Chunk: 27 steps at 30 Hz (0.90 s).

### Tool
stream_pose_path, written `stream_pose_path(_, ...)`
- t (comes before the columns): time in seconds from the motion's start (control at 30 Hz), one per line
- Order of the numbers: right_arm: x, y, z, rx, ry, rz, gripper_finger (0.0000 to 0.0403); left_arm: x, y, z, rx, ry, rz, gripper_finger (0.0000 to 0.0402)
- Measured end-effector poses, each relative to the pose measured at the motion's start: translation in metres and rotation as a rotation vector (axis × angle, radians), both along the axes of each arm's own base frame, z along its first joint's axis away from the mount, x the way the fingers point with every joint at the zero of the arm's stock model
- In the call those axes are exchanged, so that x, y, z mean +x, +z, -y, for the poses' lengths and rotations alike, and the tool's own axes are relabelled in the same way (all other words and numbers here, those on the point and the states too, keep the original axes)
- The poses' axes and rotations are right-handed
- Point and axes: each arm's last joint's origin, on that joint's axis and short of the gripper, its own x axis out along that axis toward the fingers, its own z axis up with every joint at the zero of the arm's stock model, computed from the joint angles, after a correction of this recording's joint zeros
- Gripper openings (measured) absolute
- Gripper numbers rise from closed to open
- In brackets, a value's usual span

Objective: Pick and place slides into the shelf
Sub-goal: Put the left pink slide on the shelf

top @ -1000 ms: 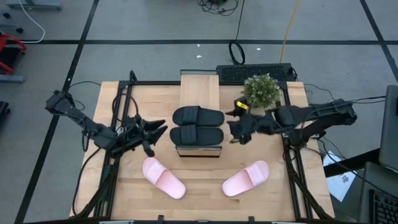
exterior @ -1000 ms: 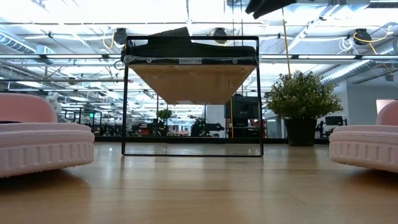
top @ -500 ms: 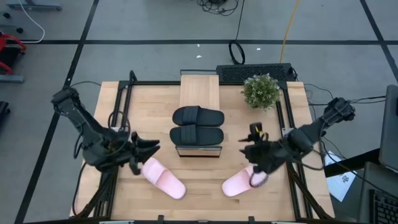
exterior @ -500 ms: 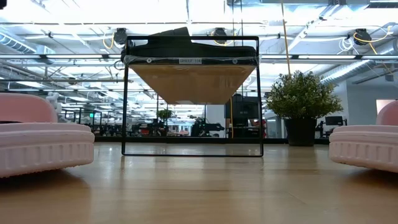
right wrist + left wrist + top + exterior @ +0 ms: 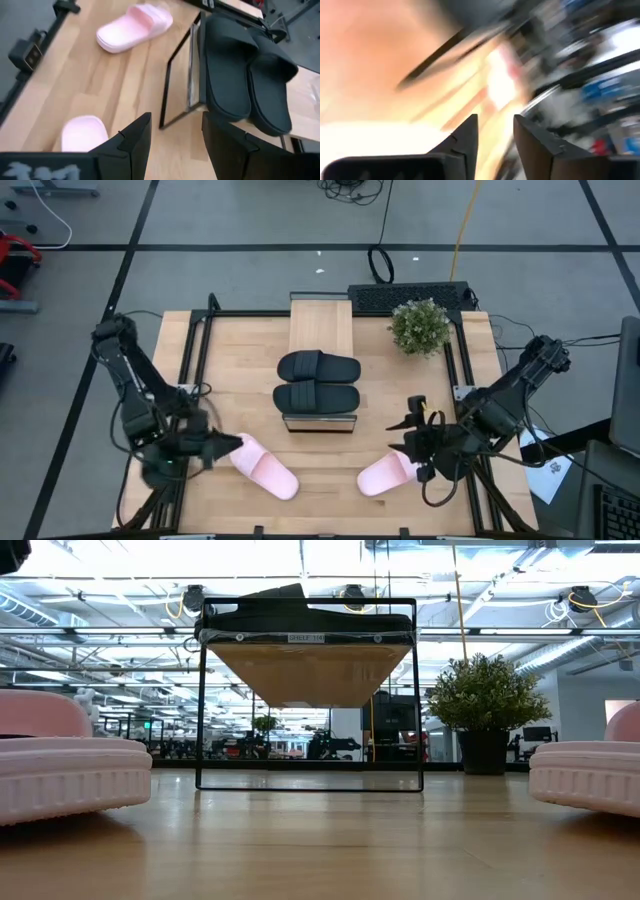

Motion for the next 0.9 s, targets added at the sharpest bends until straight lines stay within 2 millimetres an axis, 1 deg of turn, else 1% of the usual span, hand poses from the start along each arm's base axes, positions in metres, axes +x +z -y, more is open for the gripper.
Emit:
stream_pose_path(0.07,0.001,0.001,-0.001,0.006,0.001,0.008,0.0164,-0.004,-0.012,-0.008,-0.1,-0.009,-0.226,0.0098)
stream_pose_path(0.1,0.001,0.001,-0.001,0.008,0.001,0.013,0.0164,-0.007,-0.017,-0.012,-0.124,-0.004,-0.321,0.009)
stream_pose_path(0.17,0.002,0.001,0.0,0.006,-0.007,0.021,0.0164,-0.01,-0.019,-0.017,-0.136,0.006,-0.402,0.0075)
stream_pose_path(0.3,0.008,0.003,0.005,0.004,-0.047,0.047,0.0164,-0.014,-0.012,-0.022,-0.157,-0.031,-0.387,0.0062)
stream_pose_path(0.4,0.014,0.005,0.01,0.005,-0.06,0.068,0.0164,-0.015,-0.009,-0.025,-0.174,-0.031,-0.375,0.0061)
stream_pose_path(0.53,0.019,0.008,0.013,0.0,-0.056,0.101,0.0164,-0.012,-0.008,-0.025,-0.2,-0.031,-0.352,0.0063)
stream_pose_path(0.6,0.021,0.009,0.013,-0.009,-0.048,0.108,0.0164,-0.01,-0.014,-0.024,-0.207,-0.035,-0.345,0.007)
stream_pose_path(0.7,0.022,0.009,0.014,-0.017,-0.045,0.111,0.0164,-0.01,-0.028,-0.022,-0.238,-0.044,-0.34,0.0089)
stream_pose_path(0.9,0.022,0.009,0.014,-0.018,-0.045,0.11,0.0164,-0.009,-0.063,-0.02,-0.334,-0.065,-0.313,0.0152)
